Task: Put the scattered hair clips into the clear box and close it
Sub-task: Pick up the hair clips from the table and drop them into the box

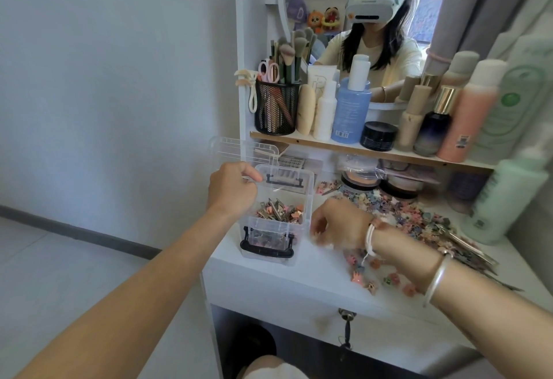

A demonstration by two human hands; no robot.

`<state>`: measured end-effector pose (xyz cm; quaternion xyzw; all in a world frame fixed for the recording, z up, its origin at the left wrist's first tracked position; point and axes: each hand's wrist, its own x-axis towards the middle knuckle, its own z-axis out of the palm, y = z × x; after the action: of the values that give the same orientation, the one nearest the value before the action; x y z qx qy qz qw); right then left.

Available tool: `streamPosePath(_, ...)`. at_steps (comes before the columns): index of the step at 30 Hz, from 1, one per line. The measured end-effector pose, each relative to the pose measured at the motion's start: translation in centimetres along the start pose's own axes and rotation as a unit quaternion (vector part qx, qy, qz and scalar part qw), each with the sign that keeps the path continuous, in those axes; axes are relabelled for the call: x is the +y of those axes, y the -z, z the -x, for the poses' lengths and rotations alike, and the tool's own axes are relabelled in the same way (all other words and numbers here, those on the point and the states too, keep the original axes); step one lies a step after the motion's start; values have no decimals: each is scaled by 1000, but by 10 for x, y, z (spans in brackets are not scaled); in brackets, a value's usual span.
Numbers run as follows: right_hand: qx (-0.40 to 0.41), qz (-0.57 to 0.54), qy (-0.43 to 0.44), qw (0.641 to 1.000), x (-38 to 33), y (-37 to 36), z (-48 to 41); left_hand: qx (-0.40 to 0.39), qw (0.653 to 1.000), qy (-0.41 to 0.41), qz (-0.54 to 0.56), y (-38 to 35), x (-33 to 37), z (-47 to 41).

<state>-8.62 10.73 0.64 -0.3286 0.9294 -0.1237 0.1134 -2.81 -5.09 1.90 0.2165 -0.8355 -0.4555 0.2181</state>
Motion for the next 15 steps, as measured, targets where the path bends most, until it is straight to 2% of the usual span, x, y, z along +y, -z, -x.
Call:
streamPosePath(2, 104, -24, -15, 994, 3, 21, -4, 1, 1000, -1, -3, 0, 0, 1)
streamPosePath(4, 191, -122, -1, 974, -1, 45, -7, -3, 1000, -1, -8, -2, 2, 2)
streamPosePath(6, 172, -199, 38, 964, -14, 55, -9, -8, 1000, -3, -11, -5, 3, 4)
streamPosePath(9, 63, -147, 72, 985, -29, 50, -11, -12, 1000, -6, -12, -8, 5, 7)
streamPosePath(10, 56, -132, 78, 987, -29, 50, -11, -13, 1000, -6, -11, -8, 5, 7)
streamPosePath(13, 111, -173, 70, 976, -21, 60, -4, -13, 1000, -5, -10, -7, 6, 9)
streamPosePath(15, 96, -176, 50, 978, -10, 62, 5, -11, 1000, -4, -7, -7, 6, 9)
